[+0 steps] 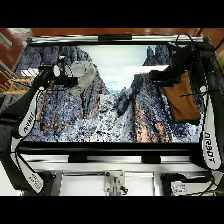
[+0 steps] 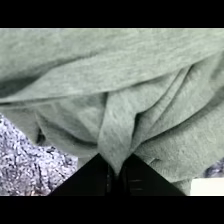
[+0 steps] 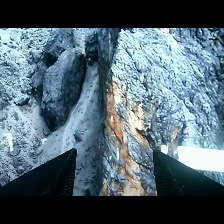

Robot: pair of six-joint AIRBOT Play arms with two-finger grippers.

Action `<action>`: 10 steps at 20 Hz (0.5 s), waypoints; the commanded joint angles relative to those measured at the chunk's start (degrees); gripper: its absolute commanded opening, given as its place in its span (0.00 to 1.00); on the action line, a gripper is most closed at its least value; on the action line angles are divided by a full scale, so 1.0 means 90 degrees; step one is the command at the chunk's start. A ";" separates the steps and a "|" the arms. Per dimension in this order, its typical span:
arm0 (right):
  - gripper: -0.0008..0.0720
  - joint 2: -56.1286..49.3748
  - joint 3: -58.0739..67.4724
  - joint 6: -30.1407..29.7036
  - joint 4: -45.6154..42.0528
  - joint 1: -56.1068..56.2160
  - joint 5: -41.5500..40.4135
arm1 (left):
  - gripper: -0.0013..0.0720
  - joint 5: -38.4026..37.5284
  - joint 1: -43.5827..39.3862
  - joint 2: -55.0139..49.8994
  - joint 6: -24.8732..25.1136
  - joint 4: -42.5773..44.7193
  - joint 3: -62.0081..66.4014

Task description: Fold the shirts.

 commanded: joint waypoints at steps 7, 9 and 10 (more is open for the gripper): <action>0.83 0.1013 0.0007 -0.0321 -0.0393 0.0002 -0.0136 | 0.06 0.0027 -0.1530 0.3568 0.0296 0.0223 0.0253; 0.83 0.1809 0.0007 -0.0308 -0.0996 0.0002 -0.0112 | 0.06 -0.0260 -0.2025 0.4367 0.0284 0.0219 0.0253; 0.83 0.2222 0.0007 -0.0267 -0.1302 0.0002 -0.0112 | 0.06 -0.0464 -0.2285 0.4607 0.0216 0.0219 0.0253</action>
